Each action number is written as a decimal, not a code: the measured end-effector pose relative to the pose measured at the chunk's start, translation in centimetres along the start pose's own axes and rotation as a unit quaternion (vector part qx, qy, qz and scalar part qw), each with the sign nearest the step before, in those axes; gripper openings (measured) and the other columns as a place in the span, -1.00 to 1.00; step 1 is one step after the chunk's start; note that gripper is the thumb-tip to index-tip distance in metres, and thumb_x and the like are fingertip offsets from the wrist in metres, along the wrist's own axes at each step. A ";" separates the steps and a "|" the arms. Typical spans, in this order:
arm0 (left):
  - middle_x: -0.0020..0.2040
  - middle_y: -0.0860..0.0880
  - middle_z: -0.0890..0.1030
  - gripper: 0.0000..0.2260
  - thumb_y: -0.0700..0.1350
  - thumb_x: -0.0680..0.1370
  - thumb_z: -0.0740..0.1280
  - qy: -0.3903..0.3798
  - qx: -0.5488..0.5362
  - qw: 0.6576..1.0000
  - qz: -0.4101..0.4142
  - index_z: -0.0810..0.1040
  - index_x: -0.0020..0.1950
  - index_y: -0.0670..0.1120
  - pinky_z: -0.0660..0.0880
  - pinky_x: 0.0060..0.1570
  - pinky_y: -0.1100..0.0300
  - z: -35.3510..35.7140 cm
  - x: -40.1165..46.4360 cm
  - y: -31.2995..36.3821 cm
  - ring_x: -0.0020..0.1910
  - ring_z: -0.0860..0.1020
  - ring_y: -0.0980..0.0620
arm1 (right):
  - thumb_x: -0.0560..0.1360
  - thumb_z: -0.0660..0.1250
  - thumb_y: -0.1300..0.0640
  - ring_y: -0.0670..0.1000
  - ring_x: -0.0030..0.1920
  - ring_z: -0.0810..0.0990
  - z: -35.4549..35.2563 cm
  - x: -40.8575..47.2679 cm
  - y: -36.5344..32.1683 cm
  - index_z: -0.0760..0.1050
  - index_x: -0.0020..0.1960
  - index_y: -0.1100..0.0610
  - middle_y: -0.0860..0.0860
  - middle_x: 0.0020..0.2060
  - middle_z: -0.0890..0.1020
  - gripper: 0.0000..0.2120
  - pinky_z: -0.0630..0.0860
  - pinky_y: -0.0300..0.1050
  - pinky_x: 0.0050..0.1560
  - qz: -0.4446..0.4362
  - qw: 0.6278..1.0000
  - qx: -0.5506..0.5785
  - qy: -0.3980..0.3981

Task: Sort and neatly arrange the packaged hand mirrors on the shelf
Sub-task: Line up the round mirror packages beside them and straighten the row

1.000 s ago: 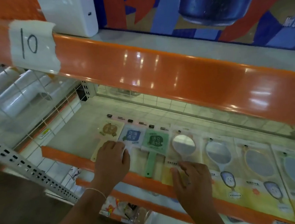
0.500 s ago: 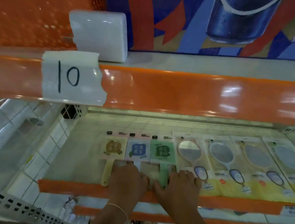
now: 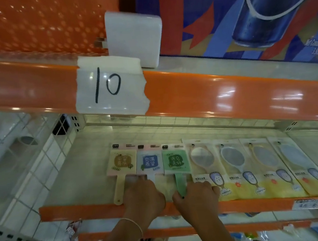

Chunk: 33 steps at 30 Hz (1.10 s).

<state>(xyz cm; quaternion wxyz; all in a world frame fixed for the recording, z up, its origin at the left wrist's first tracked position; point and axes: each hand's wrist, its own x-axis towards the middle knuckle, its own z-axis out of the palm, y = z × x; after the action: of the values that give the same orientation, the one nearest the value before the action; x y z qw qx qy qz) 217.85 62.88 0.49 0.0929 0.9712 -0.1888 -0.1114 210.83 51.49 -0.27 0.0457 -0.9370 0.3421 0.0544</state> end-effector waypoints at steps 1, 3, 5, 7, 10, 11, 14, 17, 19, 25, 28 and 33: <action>0.09 -0.03 0.56 -0.74 0.05 0.52 0.20 0.002 -0.002 1.000 0.002 0.48 0.10 -0.06 0.44 -0.09 0.22 0.0 0.0 -0.1 0.06 0.55 -0.02 | 0.43 0.07 -0.25 0.07 0.04 0.48 0.1 0.0 0.0 0.56 0.02 0.05 0.00 -0.08 0.63 -0.53 0.25 0.03 0.07 0.002 1.000 -0.001 0.000; 0.08 -0.02 0.57 -0.74 0.04 0.53 0.18 0.006 0.009 1.000 0.011 0.47 0.13 -0.07 0.46 -0.07 0.20 0.1 -0.1 -0.1 0.07 0.55 -0.02 | 0.42 0.08 -0.25 0.06 0.01 0.49 0.4 -0.1 0.0 0.57 -0.02 0.04 -0.01 -0.11 0.63 -0.54 0.26 0.01 0.05 0.008 1.000 0.000 0.010; 0.06 -0.01 0.59 -0.74 0.01 0.56 0.17 0.011 0.027 0.999 0.022 0.47 0.16 -0.08 0.46 -0.04 0.19 0.1 -0.2 -0.1 0.06 0.57 -0.02 | 0.41 0.09 -0.26 0.04 -0.03 0.50 0.7 -0.2 0.0 0.58 -0.07 0.04 -0.03 -0.16 0.63 -0.54 0.27 -0.01 0.01 0.013 0.999 0.009 0.031; 0.07 -0.03 0.59 -0.74 0.00 0.59 0.14 0.011 0.059 0.998 0.034 0.48 0.17 -0.10 0.45 0.04 0.16 -0.1 -0.4 0.1 0.10 0.55 -0.04 | 0.39 0.09 -0.27 0.03 -0.06 0.52 1.1 -0.3 0.0 0.59 -0.10 0.04 -0.03 -0.20 0.63 -0.54 0.28 -0.01 -0.02 0.015 0.999 0.016 0.045; 0.07 -0.03 0.58 -0.74 0.01 0.60 0.12 0.015 0.070 0.997 0.040 0.49 0.14 -0.09 0.42 0.03 0.18 0.2 -0.4 0.0 0.09 0.55 -0.02 | 0.38 0.08 -0.27 0.03 -0.07 0.52 1.3 -0.2 0.2 0.58 -0.11 0.05 -0.04 -0.21 0.62 -0.53 0.28 -0.01 -0.01 0.013 0.999 0.016 0.049; 0.06 -0.01 0.58 -0.74 0.02 0.59 0.14 0.016 0.063 0.997 0.038 0.50 0.12 -0.07 0.41 -0.04 0.20 0.4 -0.4 -0.1 0.06 0.56 -0.01 | 0.39 0.08 -0.27 0.02 -0.05 0.52 1.3 -0.2 0.2 0.58 -0.10 0.04 -0.05 -0.19 0.62 -0.53 0.28 -0.01 0.00 0.014 0.999 0.016 0.047; 0.04 0.01 0.58 -0.76 0.06 0.56 0.17 0.020 0.033 0.999 0.025 0.50 0.09 -0.04 0.36 -0.18 0.24 0.7 -0.1 -0.3 0.00 0.58 0.01 | 0.41 0.09 -0.27 0.02 -0.02 0.51 1.4 -0.1 0.2 0.57 -0.07 0.03 -0.05 -0.16 0.62 -0.55 0.29 -0.01 0.03 0.014 0.999 0.021 0.046; 0.05 0.00 0.56 -0.75 0.05 0.54 0.18 0.025 0.014 0.999 0.028 0.47 0.11 -0.05 0.40 -0.16 0.23 0.7 0.2 -0.3 0.00 0.57 0.01 | 0.41 0.09 -0.26 0.02 0.00 0.51 1.2 -0.1 0.2 0.56 -0.04 0.02 -0.05 -0.14 0.61 -0.55 0.30 -0.01 0.05 0.013 0.999 0.023 0.043; 0.05 0.00 0.57 -0.74 0.05 0.54 0.18 0.029 0.006 0.999 0.024 0.46 0.12 -0.06 0.45 -0.13 0.21 0.6 0.3 -0.3 -0.01 0.58 0.02 | 0.41 0.08 -0.26 0.02 0.00 0.51 1.3 -0.1 0.3 0.55 0.00 0.01 -0.05 -0.13 0.61 -0.55 0.30 -0.01 0.05 0.012 0.999 0.022 0.043; -0.02 0.00 0.60 -0.71 0.09 0.58 0.10 0.024 0.065 0.997 0.031 0.53 0.03 -0.03 0.46 -0.20 0.19 1.3 0.2 -0.7 -0.08 0.60 0.01 | 0.41 0.07 -0.31 0.01 -0.02 0.51 1.7 -0.3 0.5 0.55 -0.07 -0.01 -0.07 -0.17 0.59 -0.54 0.30 -0.02 0.02 0.013 0.998 0.027 0.055; -0.06 0.00 0.60 -0.68 0.11 0.58 0.08 0.025 0.070 0.997 0.031 0.56 0.00 -0.02 0.40 -0.24 0.22 1.7 0.1 -0.9 -0.10 0.60 0.02 | 0.39 0.08 -0.34 0.02 -0.05 0.50 2.3 -0.3 0.6 0.53 -0.13 0.00 -0.07 -0.19 0.58 -0.54 0.33 -0.02 0.01 0.020 0.996 0.050 0.070; -0.02 0.00 0.59 -0.66 0.14 0.57 0.09 0.040 0.058 0.997 0.036 0.57 0.01 -0.02 0.37 -0.22 0.21 1.9 0.1 -1.3 -0.06 0.59 0.01 | 0.36 0.14 -0.26 0.03 -0.18 0.53 3.5 0.1 0.7 0.53 -0.26 0.02 -0.06 -0.31 0.57 -0.62 0.37 -0.04 -0.10 0.008 0.989 0.088 0.115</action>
<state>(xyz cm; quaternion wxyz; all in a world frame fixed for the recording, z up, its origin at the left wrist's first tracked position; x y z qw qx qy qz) 217.96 63.77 -1.69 0.0475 0.9712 -0.2259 -0.0582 210.18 51.33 -3.79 0.0877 -0.9268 0.3556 -0.0838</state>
